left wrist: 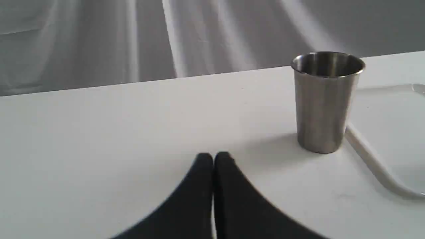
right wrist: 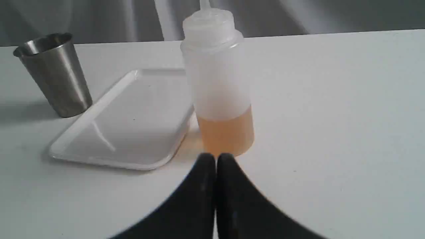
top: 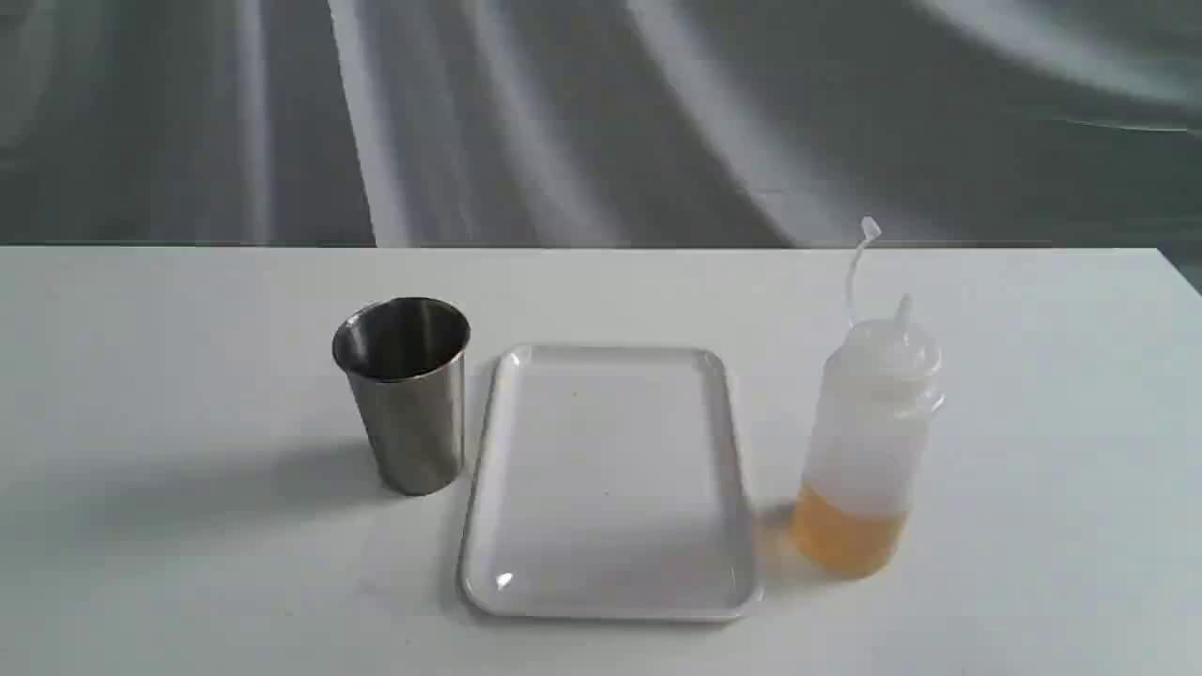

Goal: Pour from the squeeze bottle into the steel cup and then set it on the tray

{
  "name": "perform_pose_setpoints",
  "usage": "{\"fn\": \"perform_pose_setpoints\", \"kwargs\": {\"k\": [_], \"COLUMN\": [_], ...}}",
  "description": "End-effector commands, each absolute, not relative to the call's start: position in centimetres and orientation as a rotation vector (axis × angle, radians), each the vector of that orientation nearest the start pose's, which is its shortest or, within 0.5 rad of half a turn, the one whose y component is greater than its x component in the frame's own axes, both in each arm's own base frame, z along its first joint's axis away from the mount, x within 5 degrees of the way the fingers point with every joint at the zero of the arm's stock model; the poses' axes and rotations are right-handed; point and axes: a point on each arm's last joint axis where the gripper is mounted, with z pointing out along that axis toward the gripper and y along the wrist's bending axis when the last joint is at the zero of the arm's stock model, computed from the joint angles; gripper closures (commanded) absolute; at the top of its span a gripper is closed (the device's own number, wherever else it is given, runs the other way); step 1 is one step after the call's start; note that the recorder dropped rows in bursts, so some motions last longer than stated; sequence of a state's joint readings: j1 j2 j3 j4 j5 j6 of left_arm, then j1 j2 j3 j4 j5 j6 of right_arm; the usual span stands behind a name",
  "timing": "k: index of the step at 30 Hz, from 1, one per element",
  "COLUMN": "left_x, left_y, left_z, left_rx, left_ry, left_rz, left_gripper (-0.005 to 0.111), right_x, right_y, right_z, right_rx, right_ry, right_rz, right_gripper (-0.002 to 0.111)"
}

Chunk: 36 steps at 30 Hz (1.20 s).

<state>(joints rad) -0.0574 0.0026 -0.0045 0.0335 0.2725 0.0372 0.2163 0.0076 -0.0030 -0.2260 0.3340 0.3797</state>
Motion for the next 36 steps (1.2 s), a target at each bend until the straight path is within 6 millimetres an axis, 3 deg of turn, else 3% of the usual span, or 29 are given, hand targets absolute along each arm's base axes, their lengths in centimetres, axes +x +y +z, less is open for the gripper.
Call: {"fn": "perform_pose_setpoints", "kwargs": {"k": [1, 27, 36], "left_x": [5.5, 5.5, 5.5], "left_y": [-0.3, -0.3, -0.3], "left_z": [18.9, 18.9, 18.9], "left_rx": [0.106, 0.103, 0.107], "left_ry": [1.746, 1.746, 1.746], "left_rz": [0.009, 0.007, 0.01], "left_gripper": [0.107, 0.107, 0.107], "right_x": [5.4, 5.3, 4.2], "right_y": [0.5, 0.5, 0.1], "right_z": [18.4, 18.3, 23.8], "right_rx": [0.011, 0.047, 0.076], "right_ry": [1.816, 1.847, 1.802], "right_rz": [0.198, 0.235, 0.227], "right_gripper": [0.108, 0.108, 0.108]}}
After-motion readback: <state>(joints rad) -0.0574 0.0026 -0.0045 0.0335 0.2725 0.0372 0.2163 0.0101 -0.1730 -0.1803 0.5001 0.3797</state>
